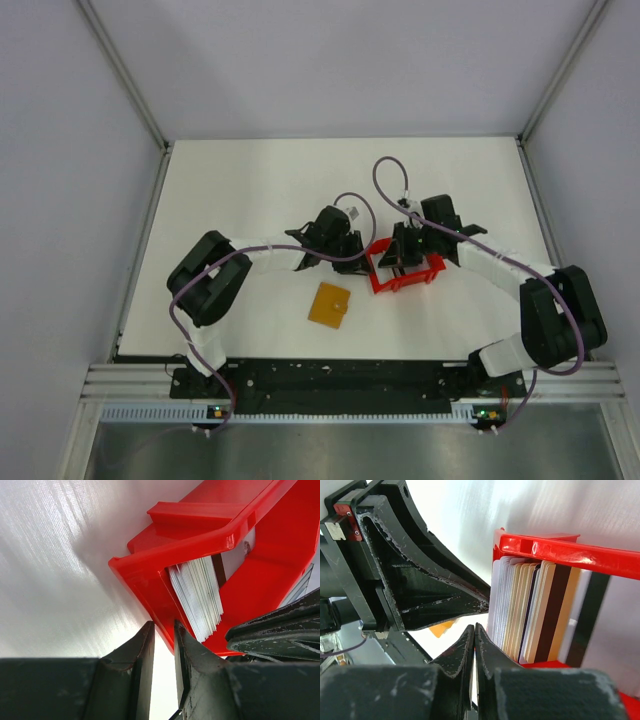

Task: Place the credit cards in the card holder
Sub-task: Pick up the credit card from the storage box.

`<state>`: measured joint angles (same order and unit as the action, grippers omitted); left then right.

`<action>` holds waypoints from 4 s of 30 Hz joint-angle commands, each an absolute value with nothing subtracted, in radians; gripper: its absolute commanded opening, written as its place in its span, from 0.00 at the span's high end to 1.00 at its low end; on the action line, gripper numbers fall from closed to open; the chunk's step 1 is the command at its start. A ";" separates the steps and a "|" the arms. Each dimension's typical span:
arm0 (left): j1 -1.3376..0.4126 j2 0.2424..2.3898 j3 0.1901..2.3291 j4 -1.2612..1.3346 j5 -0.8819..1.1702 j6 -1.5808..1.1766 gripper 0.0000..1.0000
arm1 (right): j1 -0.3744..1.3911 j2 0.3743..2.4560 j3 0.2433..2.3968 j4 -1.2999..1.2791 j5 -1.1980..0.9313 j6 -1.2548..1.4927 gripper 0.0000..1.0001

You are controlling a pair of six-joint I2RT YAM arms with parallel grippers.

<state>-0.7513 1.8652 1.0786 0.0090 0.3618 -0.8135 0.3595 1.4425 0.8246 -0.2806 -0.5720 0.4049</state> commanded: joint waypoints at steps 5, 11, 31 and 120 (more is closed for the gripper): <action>-0.755 1.851 1.086 0.067 0.365 -0.818 0.74 | 0.351 1.359 0.874 -0.334 -0.393 0.364 0.56; -0.755 1.852 1.083 0.072 0.368 -0.816 0.74 | 0.345 1.439 0.908 -0.373 -0.378 0.308 0.44; -0.755 1.867 1.101 0.074 0.377 -0.816 0.74 | 0.351 1.582 0.870 -0.265 -0.653 0.348 0.47; -0.753 1.879 1.115 0.074 0.393 -0.821 0.73 | 0.350 1.551 0.870 -0.239 -0.814 0.396 0.72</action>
